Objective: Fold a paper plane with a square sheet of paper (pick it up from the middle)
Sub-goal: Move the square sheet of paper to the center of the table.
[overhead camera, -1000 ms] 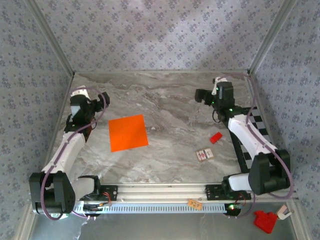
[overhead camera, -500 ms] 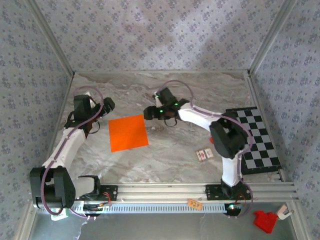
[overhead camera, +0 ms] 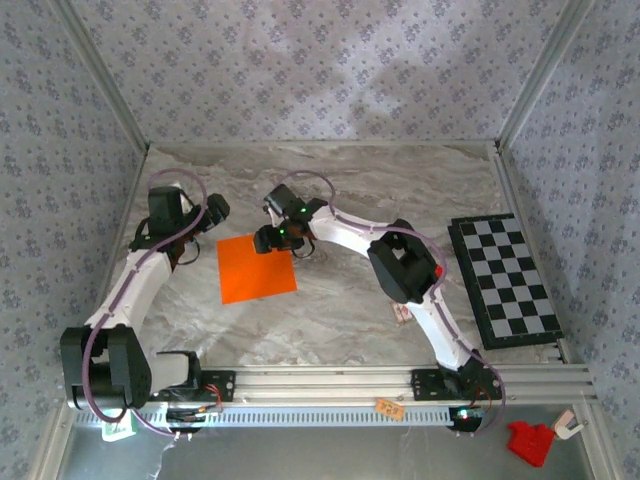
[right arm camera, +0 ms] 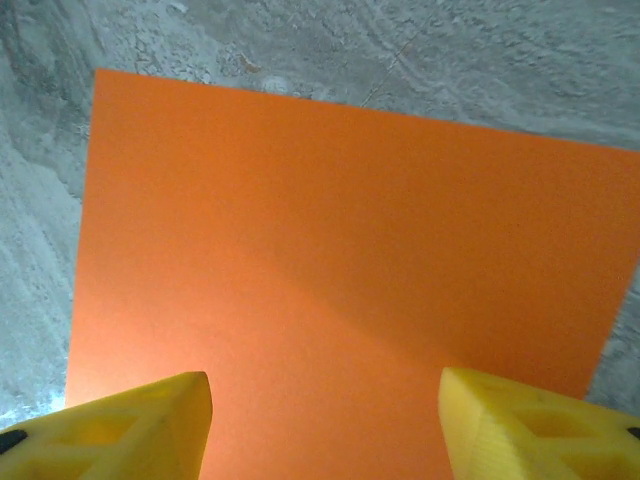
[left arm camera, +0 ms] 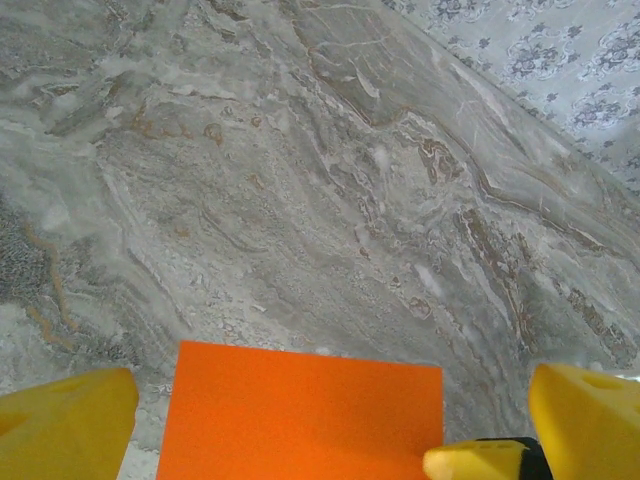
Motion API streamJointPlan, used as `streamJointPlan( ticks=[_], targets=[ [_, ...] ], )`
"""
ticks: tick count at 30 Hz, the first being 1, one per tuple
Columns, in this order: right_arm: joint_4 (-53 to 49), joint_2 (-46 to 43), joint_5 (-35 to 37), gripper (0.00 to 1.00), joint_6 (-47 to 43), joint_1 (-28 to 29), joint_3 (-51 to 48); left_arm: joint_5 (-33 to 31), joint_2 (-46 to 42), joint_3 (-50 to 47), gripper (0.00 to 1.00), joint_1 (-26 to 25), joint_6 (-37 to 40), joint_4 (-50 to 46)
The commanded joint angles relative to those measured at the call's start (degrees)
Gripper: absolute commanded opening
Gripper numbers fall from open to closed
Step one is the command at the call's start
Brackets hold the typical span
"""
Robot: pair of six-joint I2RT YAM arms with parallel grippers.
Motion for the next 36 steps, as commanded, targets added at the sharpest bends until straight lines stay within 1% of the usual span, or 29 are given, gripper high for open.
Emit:
streamJointPlan(
  ticks=[1, 7, 10, 12, 16, 19, 23, 27, 31, 33, 36],
  targets=[
    [-5.5, 2.9, 0.4, 0.63, -0.7, 0.0, 4.0, 0.2, 0.8, 2.4, 1.00, 0.3, -0.1, -1.1],
    [-10.3, 5.7, 2.3, 0.67, -1.5, -0.4, 6.9, 2.4, 2.7, 3.0, 1.00, 0.3, 2.3, -1.5],
    [-12.7, 5.4, 5.1, 0.69, -1.5, -1.0, 6.5, 3.4, 4.5, 4.5, 1.00, 0.0, 2.8, -2.0],
    [-13.4, 4.4, 6.8, 0.69, -1.1, -1.9, 4.4, 3.9, 5.8, 5.8, 1.00, -0.5, 2.8, -2.3],
    [-7.8, -1.7, 8.3, 0.69, 1.7, -4.8, -6.8, 4.4, 8.9, 8.3, 1.00, -2.3, 3.0, -3.9],
    [-3.6, -7.0, 8.6, 0.69, 3.6, -7.5, -15.5, 6.4, 11.3, 10.5, 1.00, -3.6, 4.2, -6.7],
    [-1.1, -14.6, 10.1, 0.69, 5.0, -10.1, -26.4, 7.6, 14.3, 13.4, 1.00, -5.8, 5.1, -11.3],
    [0.8, -21.8, 11.4, 0.68, 7.9, -11.5, -36.3, 7.6, 17.0, 16.0, 1.00, -9.4, 5.8, -16.1],
    [3.3, -27.5, 10.6, 0.69, 11.0, -12.1, -42.1, 6.2, 19.1, 17.4, 1.00, -14.2, 5.8, -20.8],
    [5.2, -30.3, 9.7, 0.69, 12.1, -12.6, -42.7, 4.9, 19.7, 18.0, 1.00, -17.0, 5.4, -23.0],
    [7.7, -35.0, 10.0, 0.72, 12.8, -13.6, -42.9, 1.2, 21.1, 19.3, 1.00, -21.7, 2.4, -26.8]
  ],
)
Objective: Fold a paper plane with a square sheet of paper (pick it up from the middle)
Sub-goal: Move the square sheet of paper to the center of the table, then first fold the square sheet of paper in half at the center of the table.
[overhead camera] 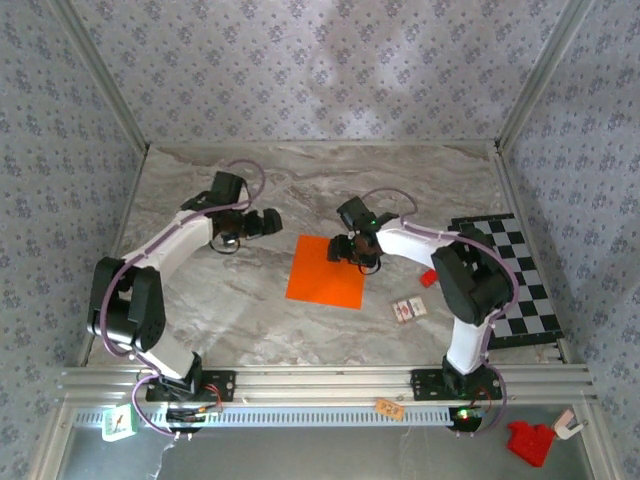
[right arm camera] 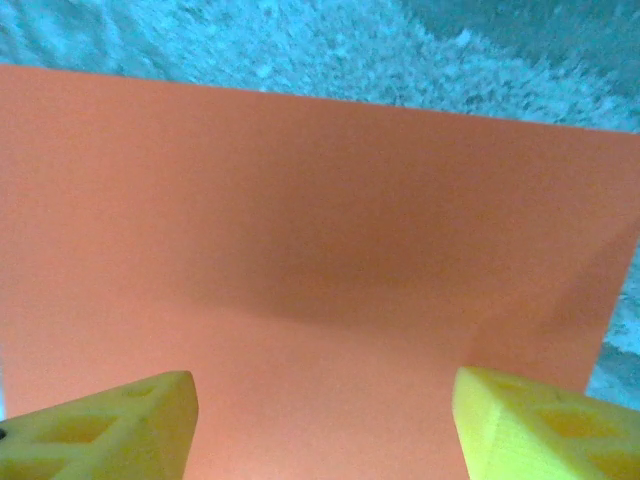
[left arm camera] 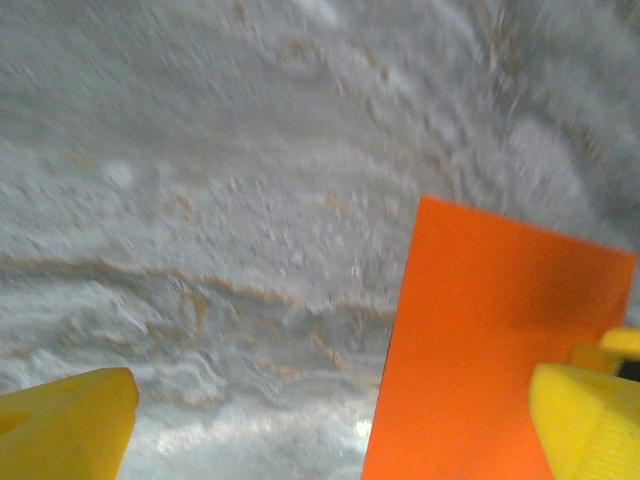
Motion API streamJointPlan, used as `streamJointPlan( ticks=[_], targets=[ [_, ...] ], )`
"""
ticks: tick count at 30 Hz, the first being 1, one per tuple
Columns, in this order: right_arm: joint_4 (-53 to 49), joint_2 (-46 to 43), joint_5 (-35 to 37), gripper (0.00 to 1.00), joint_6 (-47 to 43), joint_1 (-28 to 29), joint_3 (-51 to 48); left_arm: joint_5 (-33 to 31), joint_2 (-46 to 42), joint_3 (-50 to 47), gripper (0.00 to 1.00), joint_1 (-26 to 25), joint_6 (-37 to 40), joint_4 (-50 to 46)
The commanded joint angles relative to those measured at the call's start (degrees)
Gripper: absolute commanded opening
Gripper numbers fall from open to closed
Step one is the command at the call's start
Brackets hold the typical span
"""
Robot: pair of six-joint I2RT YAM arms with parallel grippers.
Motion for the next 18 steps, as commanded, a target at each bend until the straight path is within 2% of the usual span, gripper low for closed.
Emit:
streamJointPlan(
  ticks=[1, 6, 10, 15, 18],
  targets=[
    [3.1, -6.4, 1.2, 0.74, 2.6, -1.5, -0.3, -3.6, 1.6, 3.0, 1.00, -4.7, -3.1, -7.3],
    [3.4, -11.1, 4.9, 0.82, 1.5, -5.6, -4.4, -7.6, 6.6, 7.0, 1.00, -14.4, -8.9, -11.2],
    [3.3, -12.9, 4.2, 0.87, -1.9, -10.6, -7.4, -11.6, 14.9, 15.7, 1.00, -21.2, -8.9, -16.3],
    [4.4, -15.4, 4.6, 0.99, -2.9, -15.3, -11.0, -15.7, 24.4, 26.5, 1.00, -26.0, -7.2, -23.7],
    [5.1, -15.7, 4.8, 1.00, -2.9, -17.1, -12.5, -15.1, 28.1, 30.5, 0.98, -27.6, -7.0, -24.9]
  ],
)
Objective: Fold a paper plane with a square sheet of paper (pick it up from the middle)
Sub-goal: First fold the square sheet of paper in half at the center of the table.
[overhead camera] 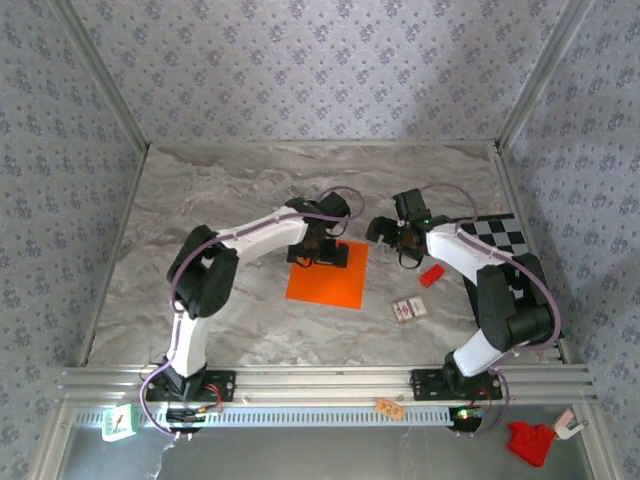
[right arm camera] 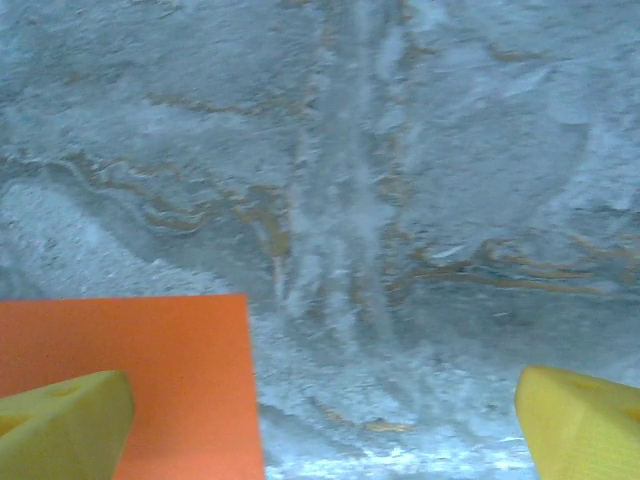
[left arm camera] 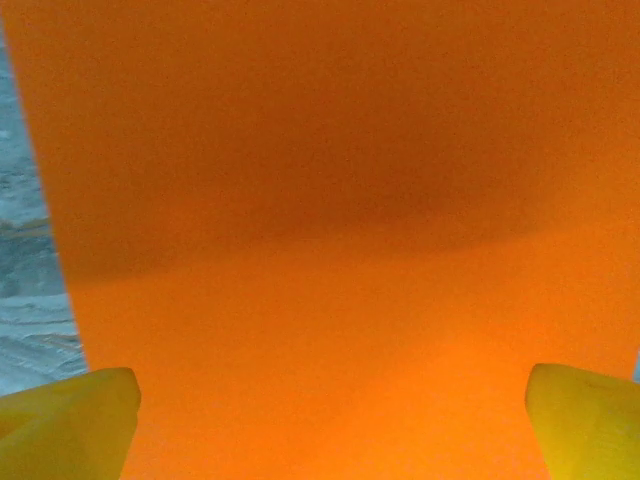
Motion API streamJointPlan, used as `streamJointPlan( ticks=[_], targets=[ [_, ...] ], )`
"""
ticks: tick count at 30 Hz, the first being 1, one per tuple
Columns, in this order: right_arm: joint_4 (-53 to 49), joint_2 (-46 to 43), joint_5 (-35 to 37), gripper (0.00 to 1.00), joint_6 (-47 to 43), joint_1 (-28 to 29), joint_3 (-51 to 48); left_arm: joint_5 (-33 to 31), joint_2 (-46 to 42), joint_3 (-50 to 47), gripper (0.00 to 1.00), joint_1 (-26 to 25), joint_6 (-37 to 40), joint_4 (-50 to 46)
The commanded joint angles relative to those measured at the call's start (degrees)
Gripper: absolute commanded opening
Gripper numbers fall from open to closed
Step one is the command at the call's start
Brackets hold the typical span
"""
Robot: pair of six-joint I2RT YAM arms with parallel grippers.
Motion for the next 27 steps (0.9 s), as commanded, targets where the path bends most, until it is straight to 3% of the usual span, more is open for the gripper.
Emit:
streamJointPlan(
  ticks=[1, 6, 27],
  targets=[
    [0.5, -2.0, 1.3, 1.00, -1.1, -1.5, -1.4, -2.1, 3.1, 4.8, 0.97, -1.1, 0.3, -6.5],
    [1.2, -2.3, 2.1, 1.00, -1.1, -2.8, -2.9, -1.8, 7.0, 8.7, 0.90, -1.8, 0.1, -8.5],
    [1.5, -2.4, 1.9, 1.00, -1.2, -6.7, -3.6, -1.0, 12.9, 12.0, 0.87, -2.9, 1.0, -10.2]
  ],
)
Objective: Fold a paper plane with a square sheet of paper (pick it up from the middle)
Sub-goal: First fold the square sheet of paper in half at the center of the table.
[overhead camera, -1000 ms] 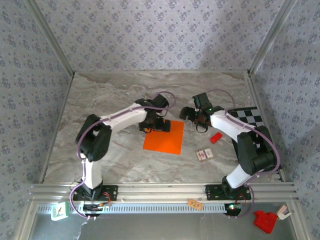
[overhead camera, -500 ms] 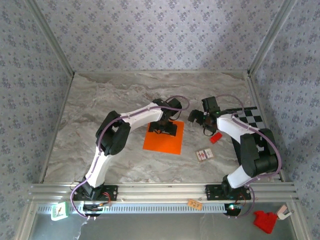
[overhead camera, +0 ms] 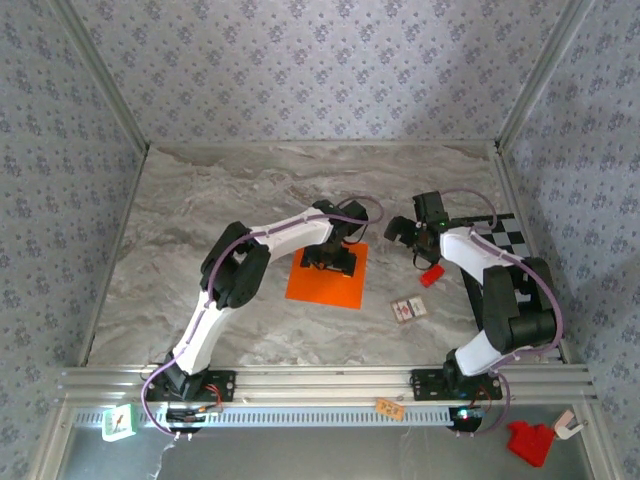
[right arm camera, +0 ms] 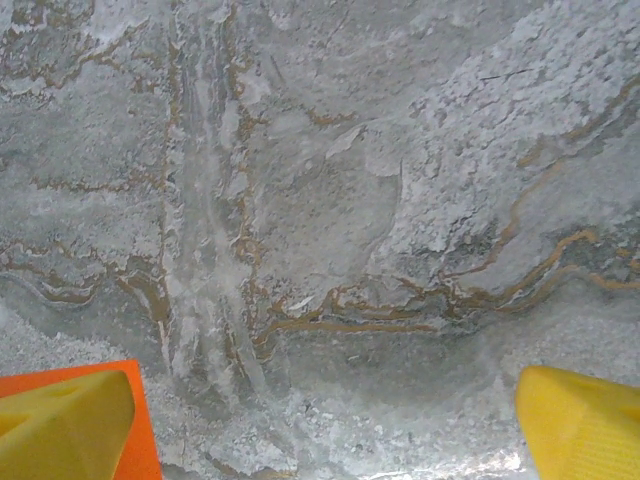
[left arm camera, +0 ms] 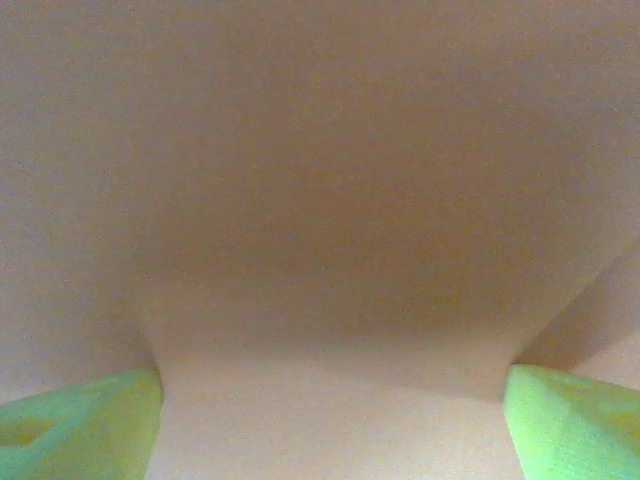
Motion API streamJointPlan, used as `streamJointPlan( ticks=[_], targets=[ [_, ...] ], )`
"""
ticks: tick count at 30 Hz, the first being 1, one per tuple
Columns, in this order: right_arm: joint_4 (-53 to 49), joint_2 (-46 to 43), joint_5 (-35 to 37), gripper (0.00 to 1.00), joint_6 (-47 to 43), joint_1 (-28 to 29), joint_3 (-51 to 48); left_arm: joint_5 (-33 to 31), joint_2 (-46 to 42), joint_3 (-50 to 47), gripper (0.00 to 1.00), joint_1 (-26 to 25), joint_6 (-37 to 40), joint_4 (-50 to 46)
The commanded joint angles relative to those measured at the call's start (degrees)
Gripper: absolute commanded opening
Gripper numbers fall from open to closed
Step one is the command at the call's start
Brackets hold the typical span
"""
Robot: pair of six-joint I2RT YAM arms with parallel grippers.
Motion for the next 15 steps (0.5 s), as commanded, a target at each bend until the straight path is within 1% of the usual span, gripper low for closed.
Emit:
streamJointPlan(
  ticks=[1, 7, 15],
  targets=[
    [-0.4, -1.2, 0.8, 1.00, -1.0, -0.3, -0.5, -0.7, 1.4, 0.8, 0.86, -0.4, 0.7, -2.8],
    [-0.3, -1.3, 0.8, 1.00, -0.8, -0.4, -0.3, -1.7, 2.9, -0.6, 0.83, -0.4, 0.3, -2.8],
    [-0.3, -1.6, 0.9, 1.00, -0.5, -0.5, -0.2, -1.3, 3.0, -1.9, 0.79, -0.3, 0.7, -1.6]
  ],
)
